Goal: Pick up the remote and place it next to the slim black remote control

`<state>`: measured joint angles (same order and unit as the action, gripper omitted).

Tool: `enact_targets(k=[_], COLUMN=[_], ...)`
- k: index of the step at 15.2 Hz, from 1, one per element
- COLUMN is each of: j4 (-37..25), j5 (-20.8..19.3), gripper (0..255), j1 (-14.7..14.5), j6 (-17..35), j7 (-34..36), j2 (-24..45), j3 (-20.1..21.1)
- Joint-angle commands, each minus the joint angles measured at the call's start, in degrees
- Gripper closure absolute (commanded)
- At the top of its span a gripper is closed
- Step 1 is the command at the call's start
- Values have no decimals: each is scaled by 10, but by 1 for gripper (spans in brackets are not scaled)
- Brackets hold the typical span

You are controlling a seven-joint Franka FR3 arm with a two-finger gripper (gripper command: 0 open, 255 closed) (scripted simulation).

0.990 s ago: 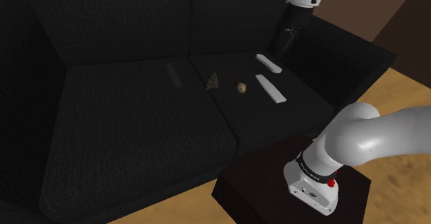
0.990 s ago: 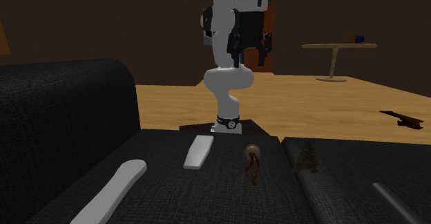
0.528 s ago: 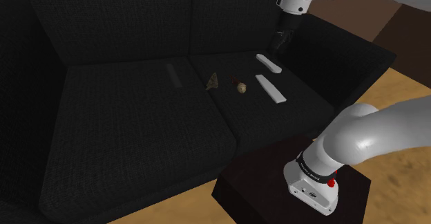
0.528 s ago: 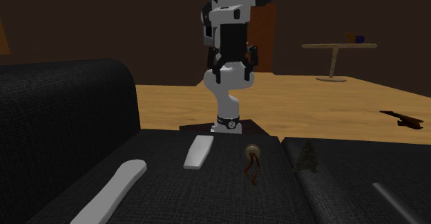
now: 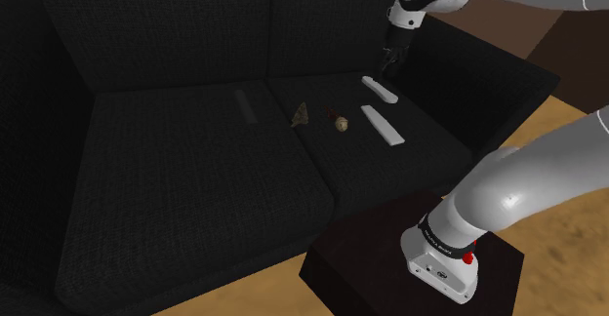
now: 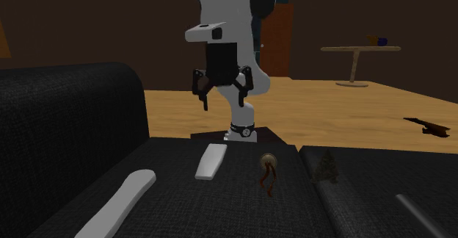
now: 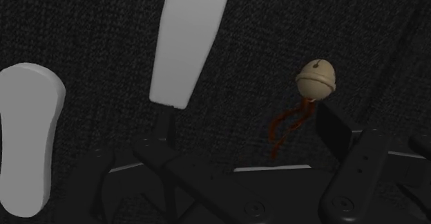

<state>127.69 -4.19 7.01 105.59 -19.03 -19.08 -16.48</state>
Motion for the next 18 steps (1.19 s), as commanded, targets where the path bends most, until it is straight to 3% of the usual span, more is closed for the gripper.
enact_targets(k=[1, 10, 18], j4=[-24, -140, -288], j5=[6, 71, 157], gripper=[0, 0, 0], j1=[6, 39, 103], j6=[16, 69, 71], j7=[-14, -83, -141], j2=[39, 219, 391], j3=[-17, -77, -95])
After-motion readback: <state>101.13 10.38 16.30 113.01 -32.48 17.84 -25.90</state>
